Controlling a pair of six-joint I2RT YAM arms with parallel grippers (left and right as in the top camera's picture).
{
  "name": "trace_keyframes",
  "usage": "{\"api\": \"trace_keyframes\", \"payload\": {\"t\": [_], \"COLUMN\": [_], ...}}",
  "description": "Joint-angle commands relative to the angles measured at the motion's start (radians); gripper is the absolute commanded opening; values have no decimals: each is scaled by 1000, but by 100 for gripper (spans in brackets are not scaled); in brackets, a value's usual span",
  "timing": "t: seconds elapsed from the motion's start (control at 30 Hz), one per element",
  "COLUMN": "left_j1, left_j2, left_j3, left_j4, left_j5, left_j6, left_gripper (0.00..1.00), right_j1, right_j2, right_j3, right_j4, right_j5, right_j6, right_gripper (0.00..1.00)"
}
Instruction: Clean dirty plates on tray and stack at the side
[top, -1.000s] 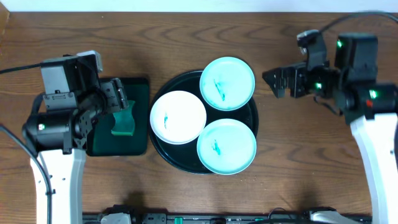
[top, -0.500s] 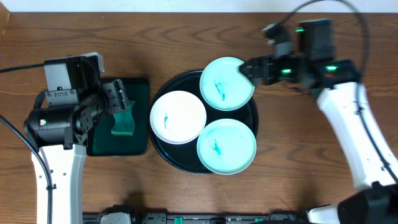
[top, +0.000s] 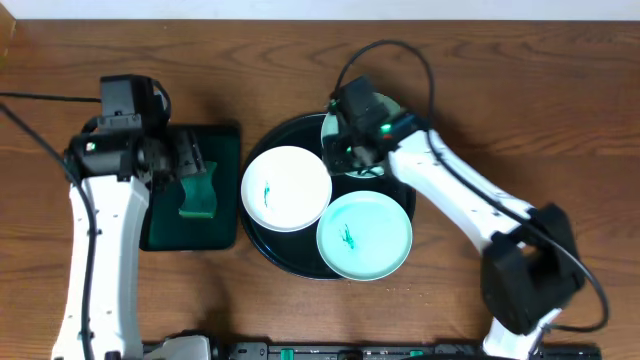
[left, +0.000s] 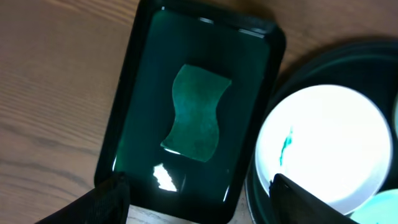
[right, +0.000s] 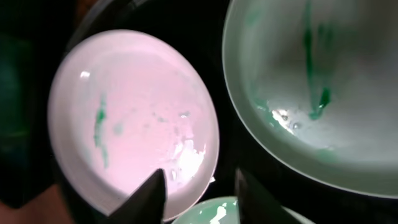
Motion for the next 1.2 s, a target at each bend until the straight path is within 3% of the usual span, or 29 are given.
{"api": "trace_keyframes", "payload": {"t": [0.0,0.17,0.63,0.87,0.9,1.17], "left_j1": [1,1,1,1,1,1], "left_j2": [47,84,103,103,105,218], "left_j3": [14,14,14,2,-6,-17], "left_j4": [-7,-5,13,20,25,32], "left_j5": [-24,-25,-26,-84,-84,-84], "left_j6": [-21,-24,-31,-40,-40,-38], "left_gripper": [72,71,71,71,71,71], "right_j1": [28,36,43,50,55,60], "right_j2": [44,99,210,216,225,238], "right_j3": [24,24,24,23,23,23], "right_j4": [-2,1,67,90,91,93], "right_j5": [55,66,50,44,45,44], "right_j6": [41,76,113,112,113,112], "right_gripper": [28,22,18,7,1,1]}}
